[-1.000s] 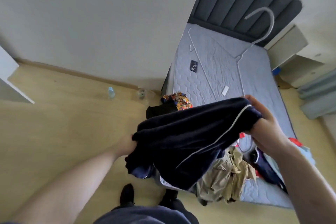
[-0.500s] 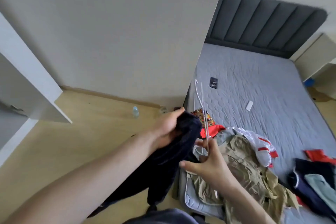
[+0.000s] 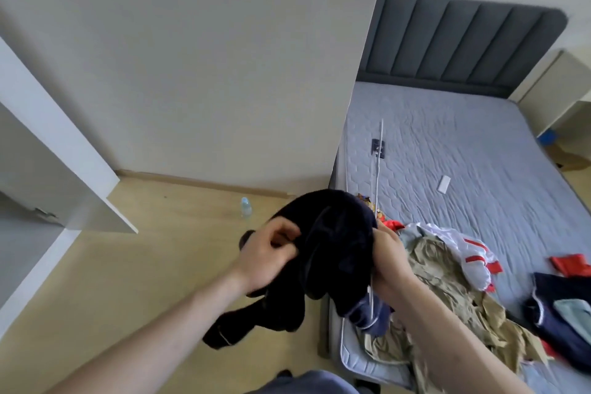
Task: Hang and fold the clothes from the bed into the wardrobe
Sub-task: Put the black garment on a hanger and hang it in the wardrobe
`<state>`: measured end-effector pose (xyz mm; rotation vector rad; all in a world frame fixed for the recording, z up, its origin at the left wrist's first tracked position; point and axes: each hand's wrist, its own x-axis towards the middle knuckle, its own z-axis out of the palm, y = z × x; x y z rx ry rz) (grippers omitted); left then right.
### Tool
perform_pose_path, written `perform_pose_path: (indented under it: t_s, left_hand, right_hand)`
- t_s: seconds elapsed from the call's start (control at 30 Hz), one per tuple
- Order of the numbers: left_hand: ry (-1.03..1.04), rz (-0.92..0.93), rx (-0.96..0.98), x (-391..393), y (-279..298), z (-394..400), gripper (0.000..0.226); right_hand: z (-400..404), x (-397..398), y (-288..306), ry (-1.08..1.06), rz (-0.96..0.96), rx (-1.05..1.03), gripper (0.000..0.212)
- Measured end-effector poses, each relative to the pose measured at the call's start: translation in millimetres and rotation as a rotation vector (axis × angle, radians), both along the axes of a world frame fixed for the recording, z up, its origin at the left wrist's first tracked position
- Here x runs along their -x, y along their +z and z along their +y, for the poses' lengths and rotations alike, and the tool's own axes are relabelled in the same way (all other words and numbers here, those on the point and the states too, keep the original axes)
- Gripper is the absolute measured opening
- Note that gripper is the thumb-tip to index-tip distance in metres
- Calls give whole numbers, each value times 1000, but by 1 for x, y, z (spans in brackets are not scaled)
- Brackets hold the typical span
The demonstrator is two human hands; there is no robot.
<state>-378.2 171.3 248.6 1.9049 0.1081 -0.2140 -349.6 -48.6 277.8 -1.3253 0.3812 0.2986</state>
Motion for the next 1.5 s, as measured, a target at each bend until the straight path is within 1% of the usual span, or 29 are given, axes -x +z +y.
perform_pose_path:
  t_s: [0.07, 0.1, 0.17, 0.2, 0.23, 0.3, 0.33, 0.37, 0.4, 0.5, 0.6, 0.7, 0.77, 0.83, 0.87, 0.9, 0.93, 1.03, 1.1, 1.13, 1.23, 1.33, 1.37, 1.47, 1.5]
  left_hand:
    - [-55, 42, -66, 32, -15, -10, 25]
    - [-99, 95, -78, 43, -20, -16, 30]
    - [-199, 207, -68, 55, -27, -30, 51]
    - [-207, 219, -48, 54, -30, -37, 57]
    - [-173, 208, -8, 52, -29, -43, 53]
    - [-7, 168, 112, 43, -25, -47, 25]
    - [75, 155, 147, 38, -21, -45, 19]
    - [131, 142, 170, 34, -17, -39, 21]
    - [159, 126, 181, 30, -14, -32, 25]
    - [199, 64, 147, 19, 0, -6, 37]
    - [255, -36, 65, 3, 18, 12, 34]
    - [160, -66, -3, -14, 38, 13, 28]
    - [106, -76, -1, -24, 53, 7, 29]
    - [89, -47, 76, -31, 67, -3, 26]
    - [91, -11, 124, -35, 71, -9, 29]
    - [98, 34, 168, -39, 75, -14, 32]
    - [103, 81, 212, -42, 78, -20, 32]
    - [124, 217, 349, -48, 85, -40, 23]
    - [178, 296, 483, -50, 90, -51, 17]
    - [211, 326, 567, -52, 92, -56, 18]
    - [245, 398, 834, -55, 98, -65, 25]
    - [237, 393, 967, -53, 106, -72, 21]
    - [226, 375, 993, -53, 108, -73, 19]
    - [174, 261, 1026, -57, 109, -57, 20]
    - [154, 217, 1012, -60, 108, -46, 22]
  right_hand:
    - [0, -6, 3, -20, 25, -55, 34]
    - [1, -9, 3, -31, 47, -88, 37]
    - [5, -10, 5, -25, 115, -146, 37]
    - [7, -10, 6, -19, 154, -177, 35]
    - [6, -9, 5, 0, 194, -205, 33]
    - [1, -10, 5, 52, 254, -242, 30]
    - [-4, -10, 7, 69, 264, -231, 29]
    - [-12, -12, 10, 79, 259, -196, 28]
    - [-22, -15, 10, 66, 236, -120, 26]
    - [-59, -23, 15, -28, 95, 181, 28]
    - [-93, -28, 15, -154, 49, 356, 34]
    - [-116, -30, 17, -172, -16, 515, 25]
    - [-124, -28, 18, -159, -53, 649, 26]
    - [-125, -20, 19, -208, -78, 737, 22]
    - [-120, -12, 21, -232, -87, 750, 18]
    - [-111, -3, 23, -230, -105, 735, 19]
    - [-101, 5, 23, -207, -131, 698, 22]
    - [-58, 36, 19, -75, -238, 559, 31]
    - [-31, 53, 11, 5, -252, 490, 37]
    - [-20, 58, 7, 41, -254, 469, 44]
    - [7, 59, -2, 114, -225, 482, 65]
    - [26, 45, -5, 105, -160, 529, 72]
    - [30, 40, -9, 85, -166, 518, 68]
    - [34, 26, -10, 53, -194, 455, 34]
    - [31, 22, -8, 51, -179, 411, 28]
